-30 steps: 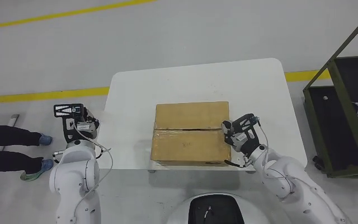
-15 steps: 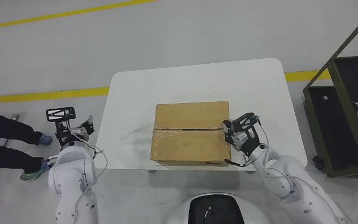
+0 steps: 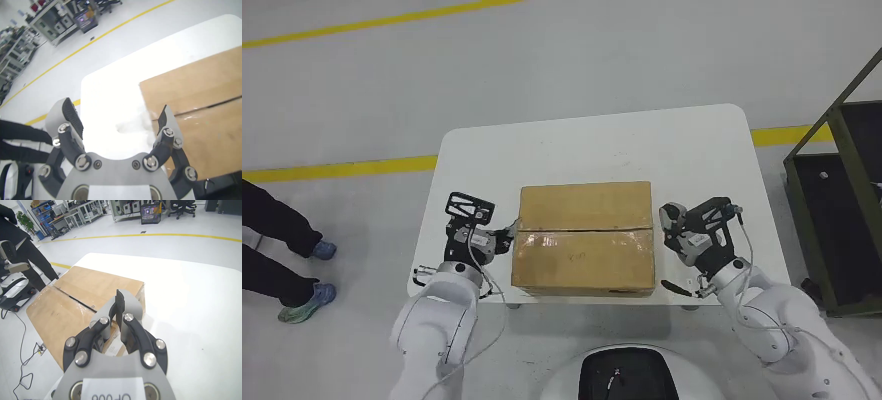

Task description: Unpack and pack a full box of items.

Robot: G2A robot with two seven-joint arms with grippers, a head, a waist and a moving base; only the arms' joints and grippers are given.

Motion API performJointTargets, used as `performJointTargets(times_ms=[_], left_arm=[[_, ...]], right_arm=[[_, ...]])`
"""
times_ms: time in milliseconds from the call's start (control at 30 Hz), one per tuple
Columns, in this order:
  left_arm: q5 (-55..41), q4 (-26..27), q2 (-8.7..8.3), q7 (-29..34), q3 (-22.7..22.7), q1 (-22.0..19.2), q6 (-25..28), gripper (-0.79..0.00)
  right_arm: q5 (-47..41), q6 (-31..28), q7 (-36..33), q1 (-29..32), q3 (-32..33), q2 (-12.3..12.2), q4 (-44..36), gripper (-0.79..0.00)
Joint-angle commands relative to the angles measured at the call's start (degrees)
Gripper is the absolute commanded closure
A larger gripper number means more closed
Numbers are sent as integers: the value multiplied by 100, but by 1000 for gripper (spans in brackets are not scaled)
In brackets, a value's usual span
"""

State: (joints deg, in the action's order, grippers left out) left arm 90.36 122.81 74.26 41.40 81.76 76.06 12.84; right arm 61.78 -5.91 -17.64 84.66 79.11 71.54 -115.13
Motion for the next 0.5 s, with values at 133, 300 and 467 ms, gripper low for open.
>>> performJointTargets(times_ms=[133,300,467], left_arm=[[-181,85,38,265,-1018,-121,578,-785],[-68,-378,93,335,-1597,-429,579,-785],[642,-899,176,424,-2225,-960,460,-785]], right_arm=[[-138,11,155,521,582,-50,-208,0],[-263,-31,253,838,899,-74,-196,0],[-329,-97,348,1050,1029,-84,-203,0]])
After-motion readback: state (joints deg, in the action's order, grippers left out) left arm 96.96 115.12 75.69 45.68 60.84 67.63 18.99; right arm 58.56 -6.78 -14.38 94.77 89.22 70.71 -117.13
